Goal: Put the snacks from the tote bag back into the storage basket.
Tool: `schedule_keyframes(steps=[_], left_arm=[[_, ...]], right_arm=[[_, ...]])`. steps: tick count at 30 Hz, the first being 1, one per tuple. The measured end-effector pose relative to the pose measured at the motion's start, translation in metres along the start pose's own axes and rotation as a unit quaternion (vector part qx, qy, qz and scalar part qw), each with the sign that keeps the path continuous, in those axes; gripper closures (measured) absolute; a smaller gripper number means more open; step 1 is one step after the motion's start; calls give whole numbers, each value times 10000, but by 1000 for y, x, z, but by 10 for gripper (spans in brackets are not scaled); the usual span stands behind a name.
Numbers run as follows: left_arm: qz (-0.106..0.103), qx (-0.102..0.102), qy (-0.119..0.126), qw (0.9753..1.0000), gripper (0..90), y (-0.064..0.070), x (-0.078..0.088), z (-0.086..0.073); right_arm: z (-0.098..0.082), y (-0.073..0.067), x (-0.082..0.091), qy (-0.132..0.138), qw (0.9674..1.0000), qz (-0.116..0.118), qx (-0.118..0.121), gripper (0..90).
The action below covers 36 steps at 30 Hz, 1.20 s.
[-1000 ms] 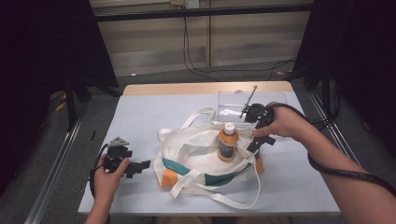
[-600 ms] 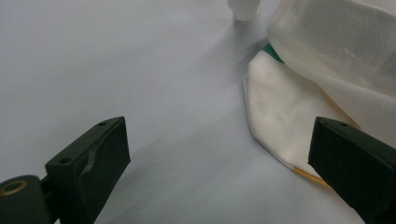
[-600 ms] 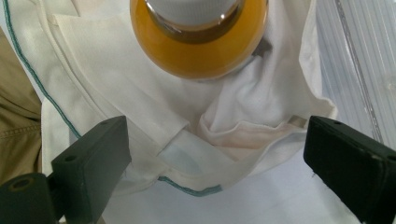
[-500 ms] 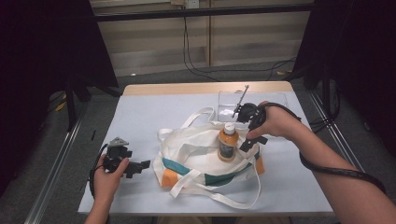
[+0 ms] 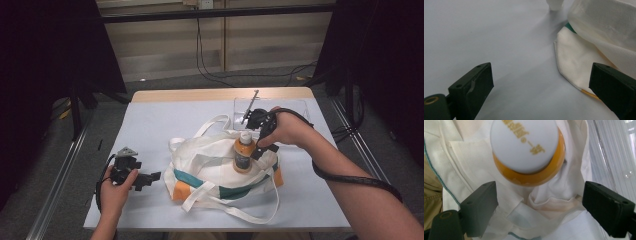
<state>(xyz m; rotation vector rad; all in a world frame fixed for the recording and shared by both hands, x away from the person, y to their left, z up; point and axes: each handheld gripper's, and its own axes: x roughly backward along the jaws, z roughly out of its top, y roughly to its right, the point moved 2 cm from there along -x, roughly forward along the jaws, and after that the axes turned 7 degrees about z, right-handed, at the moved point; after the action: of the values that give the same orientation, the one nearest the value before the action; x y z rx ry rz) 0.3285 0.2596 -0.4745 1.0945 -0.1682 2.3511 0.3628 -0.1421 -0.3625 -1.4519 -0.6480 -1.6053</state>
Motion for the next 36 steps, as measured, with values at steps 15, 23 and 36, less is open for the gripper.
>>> schedule_keyframes(steps=[15,23,36], left_arm=[[-18,64,12,10000,51,-1,0,0],[4,-6,-21,10000,51,-2,0,0],[26,-91,-72,9999,51,0,0,0]], right_arm=[[17,-2,-6,85,10000,-25,-38,148],[23,-4,-11,68,9999,-16,-98,171],[31,-4,-12,147,9996,61,-247,215]])
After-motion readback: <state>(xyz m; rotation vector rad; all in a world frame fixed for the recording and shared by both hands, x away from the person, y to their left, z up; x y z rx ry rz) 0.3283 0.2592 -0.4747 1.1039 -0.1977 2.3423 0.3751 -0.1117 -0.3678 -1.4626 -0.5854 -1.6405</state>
